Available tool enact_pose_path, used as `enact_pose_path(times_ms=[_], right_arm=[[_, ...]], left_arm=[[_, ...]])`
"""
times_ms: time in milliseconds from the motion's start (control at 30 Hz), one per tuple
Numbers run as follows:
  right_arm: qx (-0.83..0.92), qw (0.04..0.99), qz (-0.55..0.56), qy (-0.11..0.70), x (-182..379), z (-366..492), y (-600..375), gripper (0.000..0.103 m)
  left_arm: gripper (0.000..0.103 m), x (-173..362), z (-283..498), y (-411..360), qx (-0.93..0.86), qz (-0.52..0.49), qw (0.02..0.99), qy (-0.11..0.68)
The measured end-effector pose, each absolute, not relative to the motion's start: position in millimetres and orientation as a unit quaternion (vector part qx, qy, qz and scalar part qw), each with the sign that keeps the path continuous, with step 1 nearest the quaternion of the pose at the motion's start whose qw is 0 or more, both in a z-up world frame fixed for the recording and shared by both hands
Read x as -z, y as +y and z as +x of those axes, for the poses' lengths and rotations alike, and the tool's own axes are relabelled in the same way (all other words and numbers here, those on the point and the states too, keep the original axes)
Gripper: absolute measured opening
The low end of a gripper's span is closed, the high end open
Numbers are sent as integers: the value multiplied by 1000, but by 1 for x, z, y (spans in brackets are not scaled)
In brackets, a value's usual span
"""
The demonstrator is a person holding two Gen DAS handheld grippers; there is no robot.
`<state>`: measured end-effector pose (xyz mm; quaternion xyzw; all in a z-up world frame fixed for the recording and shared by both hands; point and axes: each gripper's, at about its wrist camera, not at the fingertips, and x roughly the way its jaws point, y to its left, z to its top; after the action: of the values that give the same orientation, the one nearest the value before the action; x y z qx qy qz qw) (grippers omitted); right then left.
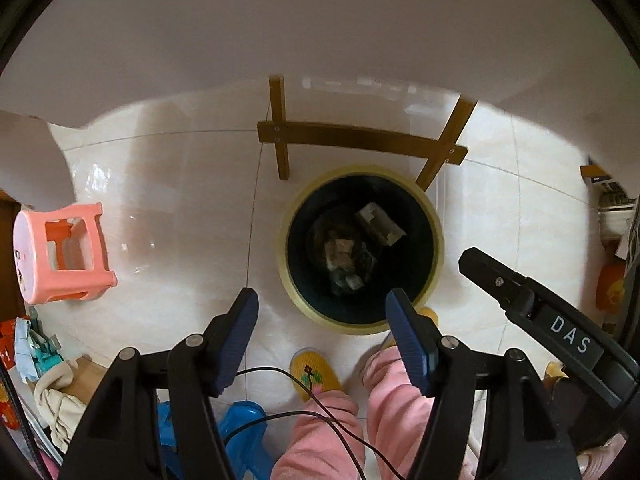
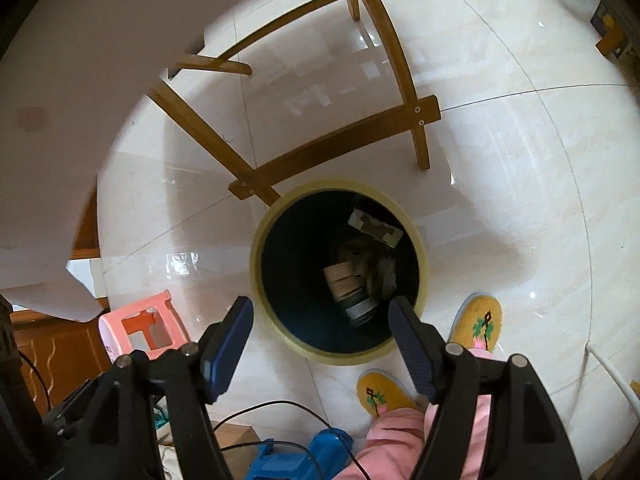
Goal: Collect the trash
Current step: 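Raise both tools back over the table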
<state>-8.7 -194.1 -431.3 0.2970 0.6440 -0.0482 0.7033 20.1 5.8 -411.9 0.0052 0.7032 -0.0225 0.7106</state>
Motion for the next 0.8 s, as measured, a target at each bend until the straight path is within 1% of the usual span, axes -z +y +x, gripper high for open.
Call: enact_pose_path(times_ms=[200, 500, 633, 800], right_arm=[[28, 713, 278, 643, 376, -12, -185, 71], [-2, 734, 238, 636, 265, -36, -167, 71], [-18, 757, 210, 619, 212, -42, -158, 71], [-37, 793, 178, 581, 148, -40, -153, 71]], left_arm=[[65, 347, 13, 12, 28, 13, 724, 689], [65, 225, -13, 18, 58, 22, 752, 656], [65, 173, -24, 18, 75, 38, 776, 626], [65, 129, -31, 23, 85, 43, 795, 600]])
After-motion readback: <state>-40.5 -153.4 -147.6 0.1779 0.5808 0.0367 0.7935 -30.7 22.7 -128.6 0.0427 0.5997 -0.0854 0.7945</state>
